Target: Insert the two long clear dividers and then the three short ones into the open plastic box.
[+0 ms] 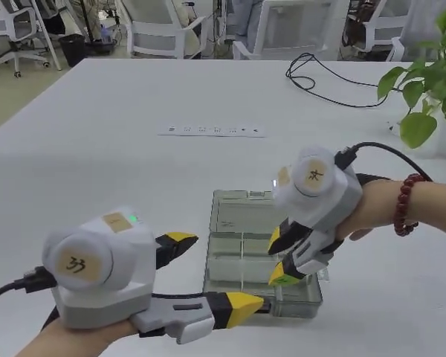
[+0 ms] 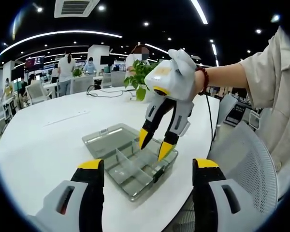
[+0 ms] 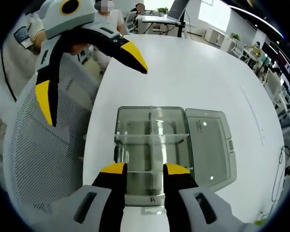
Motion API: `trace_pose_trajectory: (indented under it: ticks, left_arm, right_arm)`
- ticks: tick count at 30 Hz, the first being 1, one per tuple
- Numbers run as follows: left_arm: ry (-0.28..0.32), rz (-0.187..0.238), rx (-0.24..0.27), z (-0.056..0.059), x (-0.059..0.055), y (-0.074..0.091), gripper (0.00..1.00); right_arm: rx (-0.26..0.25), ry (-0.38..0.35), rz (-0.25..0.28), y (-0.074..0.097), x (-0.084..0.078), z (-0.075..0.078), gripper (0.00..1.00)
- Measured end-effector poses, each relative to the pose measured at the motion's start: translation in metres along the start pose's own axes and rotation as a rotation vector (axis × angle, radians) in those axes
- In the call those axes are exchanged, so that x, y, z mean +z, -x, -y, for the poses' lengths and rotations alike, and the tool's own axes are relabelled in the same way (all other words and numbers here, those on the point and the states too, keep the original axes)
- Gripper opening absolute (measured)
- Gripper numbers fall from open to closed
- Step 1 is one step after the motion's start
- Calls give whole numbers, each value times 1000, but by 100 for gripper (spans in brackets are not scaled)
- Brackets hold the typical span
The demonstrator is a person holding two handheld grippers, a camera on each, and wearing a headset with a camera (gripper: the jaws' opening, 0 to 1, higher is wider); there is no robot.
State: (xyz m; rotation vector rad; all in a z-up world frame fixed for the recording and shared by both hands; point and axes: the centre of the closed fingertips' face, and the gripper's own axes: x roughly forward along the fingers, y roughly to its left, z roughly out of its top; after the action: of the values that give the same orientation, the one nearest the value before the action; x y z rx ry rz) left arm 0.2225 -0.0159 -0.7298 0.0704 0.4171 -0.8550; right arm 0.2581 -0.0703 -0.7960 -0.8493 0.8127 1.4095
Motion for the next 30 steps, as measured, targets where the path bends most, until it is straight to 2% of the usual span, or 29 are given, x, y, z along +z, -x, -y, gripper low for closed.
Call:
trace_pose_trajectory:
  ticks: [6, 19, 30]
  left_arm:
    - [1, -1, 2, 0, 0, 0, 76]
    - [3, -5, 12, 0, -2, -1, 78]
    - [3, -6, 19, -2, -2, -1, 78]
  right_arm:
    - [-19, 1, 1, 15, -14, -1, 32]
    - [-56, -66, 6, 42, -50, 5, 35]
    - [-77, -125, -35, 56, -95, 4, 38]
